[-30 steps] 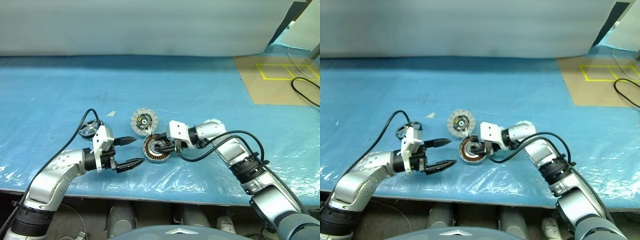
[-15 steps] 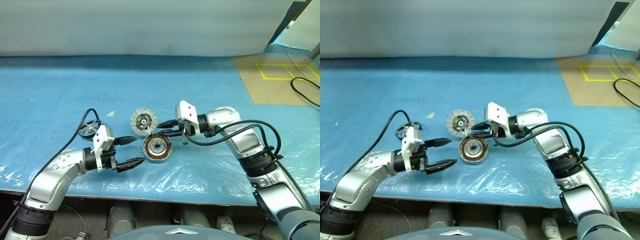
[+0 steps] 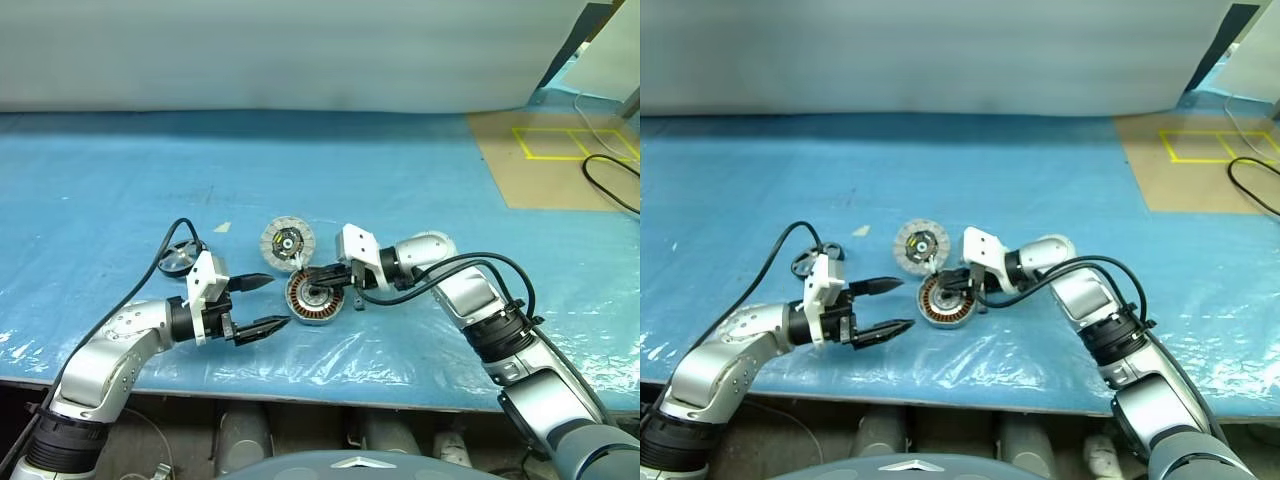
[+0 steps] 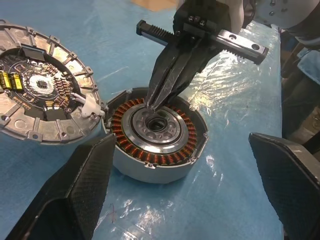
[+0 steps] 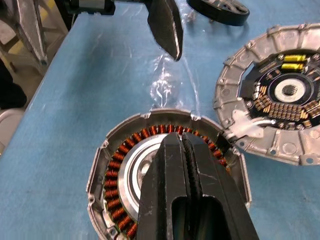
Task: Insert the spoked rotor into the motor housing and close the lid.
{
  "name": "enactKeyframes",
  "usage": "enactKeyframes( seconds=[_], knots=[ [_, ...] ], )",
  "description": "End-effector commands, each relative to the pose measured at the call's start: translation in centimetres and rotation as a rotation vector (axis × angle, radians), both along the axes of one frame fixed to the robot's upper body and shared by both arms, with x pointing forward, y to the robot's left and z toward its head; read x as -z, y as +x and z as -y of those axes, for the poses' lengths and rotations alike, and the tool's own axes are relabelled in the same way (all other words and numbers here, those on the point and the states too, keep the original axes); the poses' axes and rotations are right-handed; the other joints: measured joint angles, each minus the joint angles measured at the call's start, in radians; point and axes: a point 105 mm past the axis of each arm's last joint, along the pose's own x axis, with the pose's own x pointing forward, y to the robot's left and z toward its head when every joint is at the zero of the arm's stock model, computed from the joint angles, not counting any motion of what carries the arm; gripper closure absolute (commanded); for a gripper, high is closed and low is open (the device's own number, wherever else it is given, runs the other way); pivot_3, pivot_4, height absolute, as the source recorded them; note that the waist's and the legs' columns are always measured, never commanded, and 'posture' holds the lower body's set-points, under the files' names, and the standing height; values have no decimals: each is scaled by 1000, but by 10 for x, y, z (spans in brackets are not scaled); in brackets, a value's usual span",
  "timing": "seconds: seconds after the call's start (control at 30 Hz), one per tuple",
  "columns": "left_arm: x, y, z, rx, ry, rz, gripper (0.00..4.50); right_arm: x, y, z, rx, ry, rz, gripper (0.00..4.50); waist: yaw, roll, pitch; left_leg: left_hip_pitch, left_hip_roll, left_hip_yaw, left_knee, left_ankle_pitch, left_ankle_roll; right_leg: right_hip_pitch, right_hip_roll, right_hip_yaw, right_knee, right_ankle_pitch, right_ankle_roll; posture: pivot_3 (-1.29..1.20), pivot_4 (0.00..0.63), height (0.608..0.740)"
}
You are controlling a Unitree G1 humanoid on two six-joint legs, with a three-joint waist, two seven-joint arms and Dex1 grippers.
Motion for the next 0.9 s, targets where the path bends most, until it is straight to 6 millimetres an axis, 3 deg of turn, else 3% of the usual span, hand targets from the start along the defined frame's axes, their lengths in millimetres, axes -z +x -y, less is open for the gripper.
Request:
enactKeyframes(
  seconds=[0.03,0.13,0.23,0.37,0.57,0.9],
  knots=[
    [-5,-3,4,17,-5,24,0,21,-10,12,-64,-108,2,4492,1,0,0,0,0,0,0,0,0,0,0,0,0,0,0,0,150,740],
    [-5,-3,4,15,-4,22,0,31,-9,18,-72,-159,32,4492,0,0,0,1,-1,0,0,0,0,1,0,1,0,0,0,0,150,740],
    [-4,-3,5,17,-3,22,0,30,4,12,-4,-120,49,4492,-1,-1,-1,3,0,0,0,0,1,2,0,0,0,0,0,0,150,740],
    [-5,-3,6,22,-8,23,0,13,11,4,57,-18,-15,4492,-4,0,-1,3,0,0,1,0,1,3,0,1,2,0,0,0,150,740],
    [-4,-3,6,24,-5,19,0,-25,6,-2,55,121,-110,4492,-1,0,0,1,0,0,2,0,1,1,0,1,2,0,0,0,150,740],
    [-4,0,6,24,-5,25,0,-35,-5,-10,11,136,-133,4492,-2,0,0,1,0,0,0,0,0,0,0,0,2,-1,-1,0,150,740]
  ],
)
